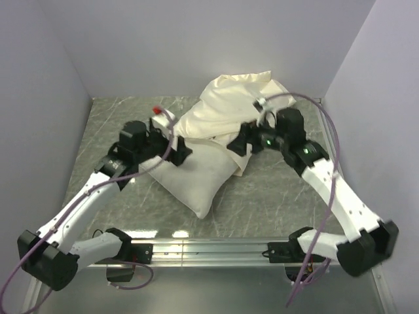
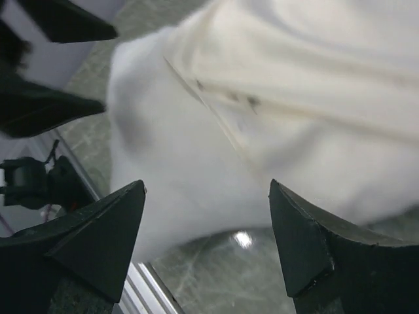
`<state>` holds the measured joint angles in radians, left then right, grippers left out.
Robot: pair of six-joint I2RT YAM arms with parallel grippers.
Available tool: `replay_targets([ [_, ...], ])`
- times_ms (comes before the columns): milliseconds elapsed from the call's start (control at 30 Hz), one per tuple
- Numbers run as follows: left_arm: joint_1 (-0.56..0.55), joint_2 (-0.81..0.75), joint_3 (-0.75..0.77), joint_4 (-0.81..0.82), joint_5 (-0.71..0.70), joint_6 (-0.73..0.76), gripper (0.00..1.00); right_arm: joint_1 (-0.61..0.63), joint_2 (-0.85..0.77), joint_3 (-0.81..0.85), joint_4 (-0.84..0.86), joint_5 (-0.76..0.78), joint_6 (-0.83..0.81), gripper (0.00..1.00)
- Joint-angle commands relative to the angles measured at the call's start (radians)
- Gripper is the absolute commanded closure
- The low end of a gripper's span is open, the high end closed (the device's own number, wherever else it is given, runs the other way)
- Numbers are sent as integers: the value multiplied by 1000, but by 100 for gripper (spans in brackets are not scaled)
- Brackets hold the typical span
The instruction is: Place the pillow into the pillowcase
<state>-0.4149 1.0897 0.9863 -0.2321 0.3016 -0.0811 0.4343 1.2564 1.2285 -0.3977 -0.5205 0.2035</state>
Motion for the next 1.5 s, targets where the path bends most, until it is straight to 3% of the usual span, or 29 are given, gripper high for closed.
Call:
replay_targets([
  [0, -171, -7, 2, -128, -119, 253, 1, -17, -109, -242, 55, 103, -11, 17],
  [67, -301, 28, -12, -130, -177, 264, 1, -20, -104, -349, 85, 175, -53, 17],
  [100, -346, 44, -17, -113, -268, 264, 1, -20, -91, -368, 91, 188, -64, 17],
  [200, -473, 125, -5, -87, -370, 264, 1, -19, -19, -405, 125, 211, -84, 17],
  [300, -493, 229, 38, -88, -418, 225, 1, -20, 69, -396, 174, 269, -59, 19],
  [367, -493, 266, 49, -75, -446, 205, 1, -22, 139, -373, 184, 306, -30, 26],
  [633, -493, 268, -24, 28, -455, 193, 1, -23, 213, -370, 241, 396, -18, 40],
  [700, -492, 294, -24, 36, -452, 190, 3, -23, 230, -374, 244, 412, -33, 51],
  [733, -492, 302, -24, 43, -455, 188, 9, -22, 229, -385, 259, 418, -36, 70],
  [767, -492, 315, -24, 53, -458, 178, 14, -22, 219, -388, 267, 421, -41, 81],
  [800, -489, 325, -21, 65, -458, 173, 19, -22, 212, -388, 272, 415, -47, 89],
  [833, -486, 332, -14, 71, -458, 152, 35, -22, 201, -386, 269, 404, -49, 100],
  [900, -449, 348, -2, 103, -429, 117, 52, -19, 144, -383, 264, 271, -72, 100],
  [933, -423, 354, 5, 149, -395, 34, 78, -13, 117, -386, 279, 208, -76, 100],
  [967, -365, 369, 24, 184, -374, -6, 92, 21, 65, -385, 293, 83, -88, 100],
  [1000, -340, 387, 49, 207, -343, -43, 100, 43, 48, -377, 292, 24, -101, 100],
  [1067, -265, 447, 148, 224, -319, -130, 100, 90, 60, -281, 237, -60, -124, 100],
  [1100, -243, 464, 184, 224, -311, -152, 100, 115, 66, -253, 224, -191, -118, 100],
  [1233, -167, 521, 391, 255, -297, -248, 100, 164, 86, -21, 117, -467, -102, 100],
  [1333, -118, 576, 566, 200, -330, -353, 100, 176, 124, 139, 123, -730, 18, 100],
  [1400, -114, 611, 646, 163, -340, -388, 100, 176, 139, 183, 129, -772, 71, 100],
  [1467, -123, 624, 638, 162, -332, -417, 100, 143, 159, 204, 44, -756, -8, 100],
])
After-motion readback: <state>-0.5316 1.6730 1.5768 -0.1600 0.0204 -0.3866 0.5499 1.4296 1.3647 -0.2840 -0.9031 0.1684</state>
